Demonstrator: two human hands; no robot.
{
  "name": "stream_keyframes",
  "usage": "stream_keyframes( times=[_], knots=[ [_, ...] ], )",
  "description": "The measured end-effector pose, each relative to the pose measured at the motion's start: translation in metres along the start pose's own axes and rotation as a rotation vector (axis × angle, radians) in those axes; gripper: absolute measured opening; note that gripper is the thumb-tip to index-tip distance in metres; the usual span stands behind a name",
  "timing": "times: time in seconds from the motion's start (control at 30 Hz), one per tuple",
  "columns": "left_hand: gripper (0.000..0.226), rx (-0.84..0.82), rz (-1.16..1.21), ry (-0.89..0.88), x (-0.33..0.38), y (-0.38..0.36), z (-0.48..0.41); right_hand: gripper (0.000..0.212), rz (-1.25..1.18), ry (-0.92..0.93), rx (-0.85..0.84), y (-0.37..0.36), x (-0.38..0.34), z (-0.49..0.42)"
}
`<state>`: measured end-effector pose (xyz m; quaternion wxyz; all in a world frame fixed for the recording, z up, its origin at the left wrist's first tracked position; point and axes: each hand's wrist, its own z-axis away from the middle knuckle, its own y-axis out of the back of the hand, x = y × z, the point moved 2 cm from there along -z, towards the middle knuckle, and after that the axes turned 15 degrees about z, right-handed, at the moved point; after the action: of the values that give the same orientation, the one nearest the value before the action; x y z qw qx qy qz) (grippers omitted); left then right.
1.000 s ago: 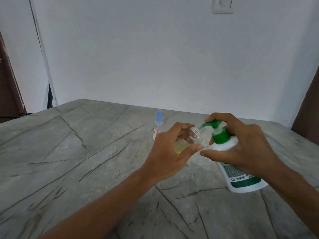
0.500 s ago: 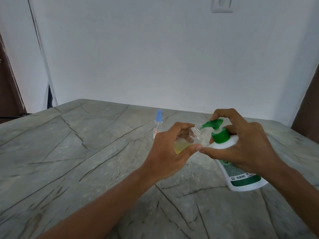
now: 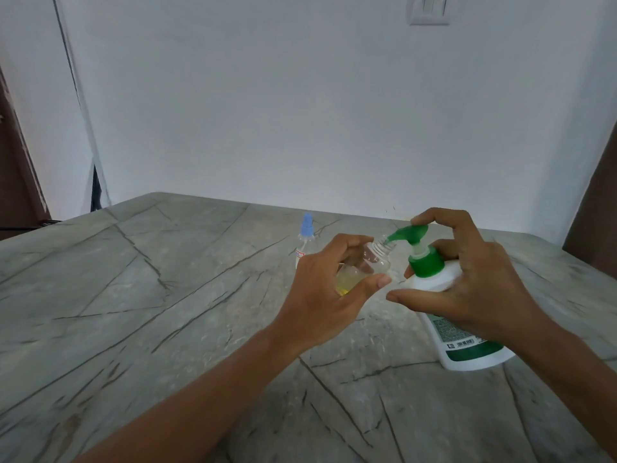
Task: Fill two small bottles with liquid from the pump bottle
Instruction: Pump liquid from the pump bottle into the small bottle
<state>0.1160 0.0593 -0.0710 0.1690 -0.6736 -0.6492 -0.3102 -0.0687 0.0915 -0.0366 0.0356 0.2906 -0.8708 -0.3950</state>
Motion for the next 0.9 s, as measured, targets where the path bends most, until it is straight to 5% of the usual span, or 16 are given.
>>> stream_keyframes(
  times=[0.47, 0.9],
  knots=[
    [0.048, -0.025, -0.013, -0.009, -0.0030, -0.0004, 0.0018, 0.064, 0.043, 0.015, 0.061, 0.0058, -0.0061, -0.0025],
    [0.046, 0.003, 0.004, -0.003, 0.0000, 0.0013, 0.0001, 0.070, 0.064, 0.035, 0.007, 0.0020, -0.0015, -0.0034]
  ],
)
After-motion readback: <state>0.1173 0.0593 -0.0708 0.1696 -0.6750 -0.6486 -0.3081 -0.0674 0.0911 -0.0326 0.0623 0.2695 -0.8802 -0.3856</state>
